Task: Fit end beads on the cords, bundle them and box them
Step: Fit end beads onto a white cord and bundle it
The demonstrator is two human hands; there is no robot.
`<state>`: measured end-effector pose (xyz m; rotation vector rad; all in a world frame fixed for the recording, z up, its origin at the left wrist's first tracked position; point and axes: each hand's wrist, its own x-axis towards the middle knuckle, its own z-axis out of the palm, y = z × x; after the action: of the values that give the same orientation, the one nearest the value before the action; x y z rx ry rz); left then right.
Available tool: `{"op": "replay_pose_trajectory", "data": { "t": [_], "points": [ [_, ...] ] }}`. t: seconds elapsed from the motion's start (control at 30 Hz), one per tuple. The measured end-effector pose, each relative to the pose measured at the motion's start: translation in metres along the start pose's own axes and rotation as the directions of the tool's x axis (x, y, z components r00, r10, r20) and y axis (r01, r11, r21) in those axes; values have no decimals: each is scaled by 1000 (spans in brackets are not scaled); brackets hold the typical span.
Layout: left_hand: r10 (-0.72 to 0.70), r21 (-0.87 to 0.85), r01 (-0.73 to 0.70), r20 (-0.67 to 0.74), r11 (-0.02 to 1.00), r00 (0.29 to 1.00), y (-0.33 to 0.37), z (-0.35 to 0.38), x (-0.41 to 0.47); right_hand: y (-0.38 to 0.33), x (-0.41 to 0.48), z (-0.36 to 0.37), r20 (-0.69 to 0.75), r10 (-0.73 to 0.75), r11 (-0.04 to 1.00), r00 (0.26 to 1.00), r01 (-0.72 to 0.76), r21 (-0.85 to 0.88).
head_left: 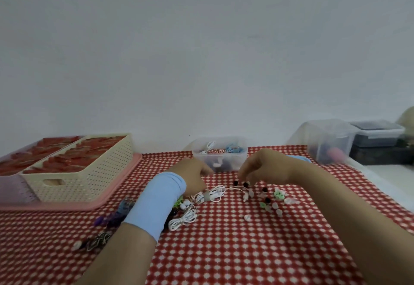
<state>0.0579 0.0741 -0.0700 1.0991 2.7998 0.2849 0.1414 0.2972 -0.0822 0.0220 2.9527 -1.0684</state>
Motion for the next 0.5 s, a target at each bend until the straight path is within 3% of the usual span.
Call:
{"op": "replay_pose_trajectory", "data": {
  "t": [0.1, 0.23, 0.37, 0.5],
  "points": [
    [95, -142, -112, -119, 983, 988, 21, 9, 10, 4, -2, -5, -14, -19, 1000, 1000, 19, 1],
    [196, -154, -201, -50, 967, 979, 46, 33, 23, 1, -10, -5, 111, -36, 992, 993, 49, -115],
    [181, -137, -179, 2, 974, 983, 47, 46, 26, -9, -18, 0, 302, 50, 973, 952, 21, -229],
    [156, -166, -157, -18, 974, 988, 36, 50, 24, -21, -14, 19, 356, 56, 962, 933, 45, -271]
  ]
}}
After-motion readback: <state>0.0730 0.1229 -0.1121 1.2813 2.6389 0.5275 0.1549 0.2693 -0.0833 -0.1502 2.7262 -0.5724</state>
